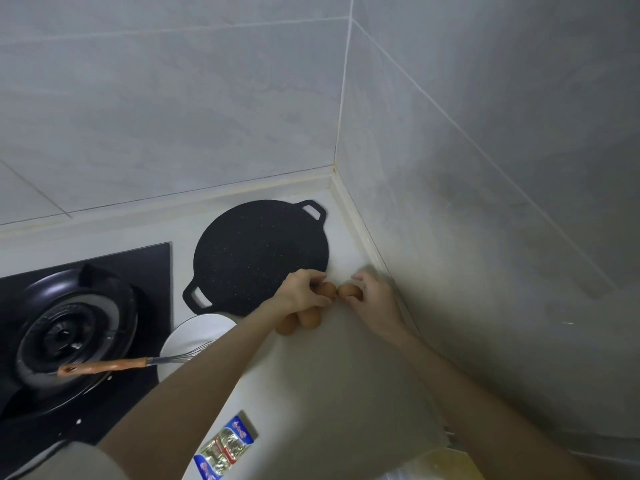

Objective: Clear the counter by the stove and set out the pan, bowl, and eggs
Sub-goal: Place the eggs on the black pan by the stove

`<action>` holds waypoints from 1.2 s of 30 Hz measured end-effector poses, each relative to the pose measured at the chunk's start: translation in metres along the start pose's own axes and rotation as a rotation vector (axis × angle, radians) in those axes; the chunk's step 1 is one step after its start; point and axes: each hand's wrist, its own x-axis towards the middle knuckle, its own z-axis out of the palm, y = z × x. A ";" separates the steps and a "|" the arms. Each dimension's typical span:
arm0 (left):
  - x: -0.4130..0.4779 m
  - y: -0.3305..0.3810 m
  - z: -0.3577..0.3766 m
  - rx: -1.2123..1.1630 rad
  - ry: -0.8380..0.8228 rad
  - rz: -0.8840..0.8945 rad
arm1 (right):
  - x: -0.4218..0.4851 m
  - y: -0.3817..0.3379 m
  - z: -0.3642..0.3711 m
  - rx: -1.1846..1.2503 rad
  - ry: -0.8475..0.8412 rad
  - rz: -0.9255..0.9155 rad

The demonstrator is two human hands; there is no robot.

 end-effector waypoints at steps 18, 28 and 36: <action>-0.152 -0.009 -0.055 -0.233 0.497 0.094 | -0.066 -0.090 -0.020 0.055 -0.039 -0.366; -0.266 -0.052 -0.052 -0.244 0.608 0.121 | -0.143 -0.119 0.016 0.067 -0.097 -0.476; -0.347 -0.092 -0.022 -0.258 0.596 0.102 | -0.215 -0.127 0.044 0.030 -0.162 -0.473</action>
